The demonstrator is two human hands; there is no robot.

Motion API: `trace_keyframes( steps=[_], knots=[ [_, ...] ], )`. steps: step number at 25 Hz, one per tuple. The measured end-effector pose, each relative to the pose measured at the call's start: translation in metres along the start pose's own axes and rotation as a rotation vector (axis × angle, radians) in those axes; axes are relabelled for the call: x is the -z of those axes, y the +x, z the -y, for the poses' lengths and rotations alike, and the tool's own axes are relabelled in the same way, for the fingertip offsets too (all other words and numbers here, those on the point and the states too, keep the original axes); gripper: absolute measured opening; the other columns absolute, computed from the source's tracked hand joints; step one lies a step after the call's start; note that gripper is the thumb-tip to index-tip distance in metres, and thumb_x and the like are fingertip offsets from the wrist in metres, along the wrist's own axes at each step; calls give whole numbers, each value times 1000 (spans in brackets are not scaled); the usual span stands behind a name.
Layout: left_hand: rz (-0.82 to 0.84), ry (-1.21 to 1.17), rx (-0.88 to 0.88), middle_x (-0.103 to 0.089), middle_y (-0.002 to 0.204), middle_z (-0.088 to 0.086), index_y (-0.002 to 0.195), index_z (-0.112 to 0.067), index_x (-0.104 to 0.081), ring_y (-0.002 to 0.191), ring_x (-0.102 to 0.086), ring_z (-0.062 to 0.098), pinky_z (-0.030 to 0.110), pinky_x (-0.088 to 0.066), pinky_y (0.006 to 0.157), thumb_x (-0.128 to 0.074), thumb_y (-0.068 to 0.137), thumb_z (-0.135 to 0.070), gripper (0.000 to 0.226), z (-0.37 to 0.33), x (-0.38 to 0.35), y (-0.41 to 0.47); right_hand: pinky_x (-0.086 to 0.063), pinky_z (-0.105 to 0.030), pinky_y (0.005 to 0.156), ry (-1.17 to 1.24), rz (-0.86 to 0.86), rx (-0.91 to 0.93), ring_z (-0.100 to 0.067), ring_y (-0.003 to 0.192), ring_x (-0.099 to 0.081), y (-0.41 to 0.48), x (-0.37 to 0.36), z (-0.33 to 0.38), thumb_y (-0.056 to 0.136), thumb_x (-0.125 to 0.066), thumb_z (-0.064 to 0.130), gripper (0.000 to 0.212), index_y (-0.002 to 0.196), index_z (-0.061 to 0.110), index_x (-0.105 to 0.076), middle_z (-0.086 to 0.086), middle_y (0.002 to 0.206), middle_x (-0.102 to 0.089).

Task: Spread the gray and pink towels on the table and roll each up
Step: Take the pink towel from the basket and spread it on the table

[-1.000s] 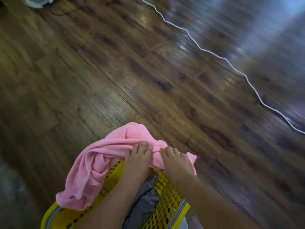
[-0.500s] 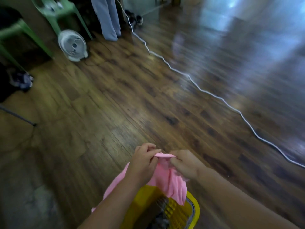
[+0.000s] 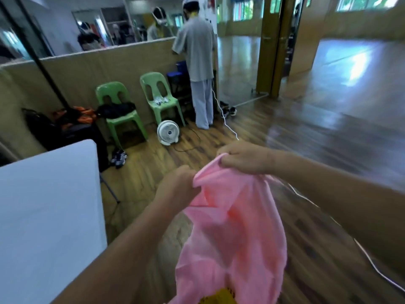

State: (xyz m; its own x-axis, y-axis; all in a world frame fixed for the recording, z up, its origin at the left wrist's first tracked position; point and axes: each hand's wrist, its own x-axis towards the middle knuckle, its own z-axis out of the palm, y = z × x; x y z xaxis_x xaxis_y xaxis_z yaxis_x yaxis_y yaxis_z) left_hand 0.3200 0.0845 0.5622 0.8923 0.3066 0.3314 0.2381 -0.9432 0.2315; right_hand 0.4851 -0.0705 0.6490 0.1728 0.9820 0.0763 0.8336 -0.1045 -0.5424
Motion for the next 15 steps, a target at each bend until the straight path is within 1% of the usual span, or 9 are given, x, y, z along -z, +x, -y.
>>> trace_keyframes(
  steps=[2,4,5,7,9,10,12,13,15],
  knots=[
    [-105,103,75,-53,71,9,71,-12,-61,65,-57,37,34,-37,52,-51,74,-34,25,4,40,0,-45,-31,68,-161,41,54,-14,71,-58,0,45,45,82,-57,50,38,76,13,-64,-2,74,-64],
    [-196,186,167,-59,70,14,70,-10,-63,65,-59,38,33,-36,54,-49,78,-33,28,18,79,-6,-45,-32,61,-357,82,56,-15,66,-59,-7,91,81,75,-71,63,46,73,18,-64,-1,70,-64],
    [-244,205,226,-61,69,16,69,-10,-62,66,-61,39,34,-36,55,-48,80,-31,27,30,97,-12,-43,-33,56,-480,105,18,-17,62,-58,-12,112,92,71,-75,62,46,69,17,-62,-2,65,-62],
    [-365,136,411,-61,65,10,64,-14,-58,68,-60,39,34,-35,55,-50,80,-18,19,53,134,-33,-39,-30,46,-904,117,-107,-19,54,-53,-26,143,103,72,-73,55,45,58,17,-54,0,57,-55],
    [-439,-101,566,-58,63,3,64,-16,-58,69,-55,33,33,-33,55,-48,79,-8,20,68,161,-49,-44,-29,49,-1160,66,-203,-21,57,-54,-35,156,97,79,-64,47,36,57,21,-51,2,59,-54],
    [-470,-276,595,-59,65,2,65,-17,-61,70,-55,29,33,-35,56,-46,78,-7,22,70,173,-53,-50,-34,55,-1130,-5,-220,-22,60,-57,-39,160,94,81,-62,44,31,61,22,-54,1,63,-58],
    [-539,-623,566,-65,77,3,73,-22,-67,79,-58,27,36,-44,66,-44,79,-9,28,70,198,-61,-54,-43,66,-794,-119,-248,-24,69,-62,-47,156,97,87,-60,36,23,69,21,-64,-4,72,-65],
    [-545,-720,547,-67,87,3,80,-25,-69,86,-61,25,39,-47,72,-44,81,-11,29,68,211,-65,-54,-43,69,-566,-185,-262,-25,73,-64,-52,149,101,89,-59,30,20,74,20,-67,-5,75,-68],
    [-463,-729,453,-68,97,0,91,-28,-69,92,-63,20,39,-51,76,-51,89,-20,20,61,235,-85,-52,-37,69,-187,-300,-286,-23,82,-65,-60,122,105,93,-55,16,20,83,21,-72,-3,83,-70]
  ],
)
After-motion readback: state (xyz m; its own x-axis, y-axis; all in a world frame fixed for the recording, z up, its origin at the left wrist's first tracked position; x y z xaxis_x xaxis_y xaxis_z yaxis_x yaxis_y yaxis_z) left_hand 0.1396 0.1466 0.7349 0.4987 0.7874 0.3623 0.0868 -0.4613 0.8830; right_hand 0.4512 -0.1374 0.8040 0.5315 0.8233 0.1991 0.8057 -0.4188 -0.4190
